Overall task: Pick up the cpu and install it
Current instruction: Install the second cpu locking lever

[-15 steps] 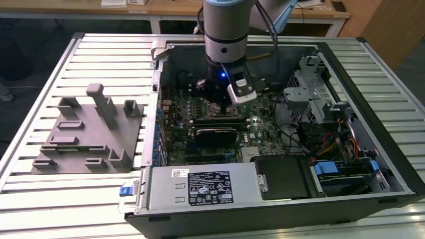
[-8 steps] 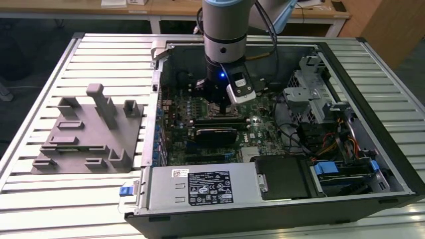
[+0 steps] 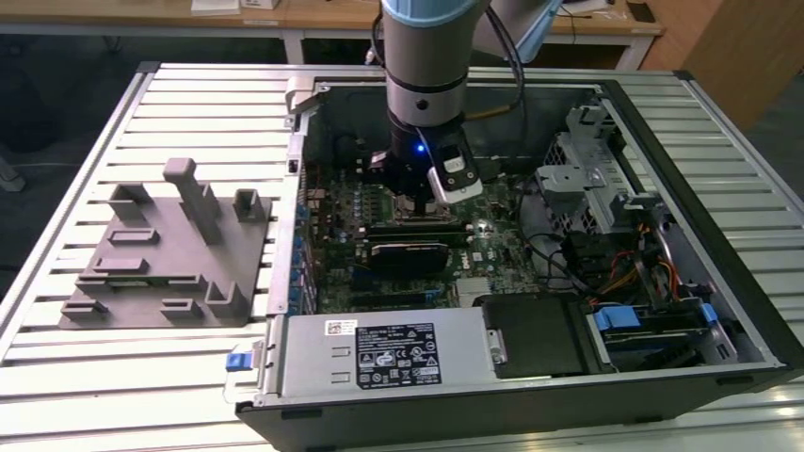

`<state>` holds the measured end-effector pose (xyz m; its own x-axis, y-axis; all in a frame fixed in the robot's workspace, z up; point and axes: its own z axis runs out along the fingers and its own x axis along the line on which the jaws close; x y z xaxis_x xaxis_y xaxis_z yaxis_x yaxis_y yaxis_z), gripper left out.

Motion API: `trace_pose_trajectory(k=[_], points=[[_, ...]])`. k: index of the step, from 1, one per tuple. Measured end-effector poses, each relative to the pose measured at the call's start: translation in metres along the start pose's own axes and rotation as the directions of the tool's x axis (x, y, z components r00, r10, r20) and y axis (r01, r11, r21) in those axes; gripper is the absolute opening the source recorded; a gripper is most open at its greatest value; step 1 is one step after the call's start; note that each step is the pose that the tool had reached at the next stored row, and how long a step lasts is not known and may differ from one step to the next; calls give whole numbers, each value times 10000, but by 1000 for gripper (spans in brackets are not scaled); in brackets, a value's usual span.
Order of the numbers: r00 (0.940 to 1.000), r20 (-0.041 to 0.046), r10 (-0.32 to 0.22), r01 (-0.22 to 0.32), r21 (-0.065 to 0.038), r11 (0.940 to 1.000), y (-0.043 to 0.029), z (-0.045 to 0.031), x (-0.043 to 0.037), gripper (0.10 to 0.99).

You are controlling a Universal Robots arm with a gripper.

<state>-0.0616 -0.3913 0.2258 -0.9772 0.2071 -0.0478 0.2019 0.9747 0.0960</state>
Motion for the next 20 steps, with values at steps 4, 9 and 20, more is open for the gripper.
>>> trace_pose_trajectory(k=[4,9,20], points=[[10000,-32,-22,21,-129,9999,-59,22,5,106],[10000,-59,-48,47,-250,9997,-123,35,44,106],[9994,-139,-327,320,-517,9981,-178,71,74,106]])
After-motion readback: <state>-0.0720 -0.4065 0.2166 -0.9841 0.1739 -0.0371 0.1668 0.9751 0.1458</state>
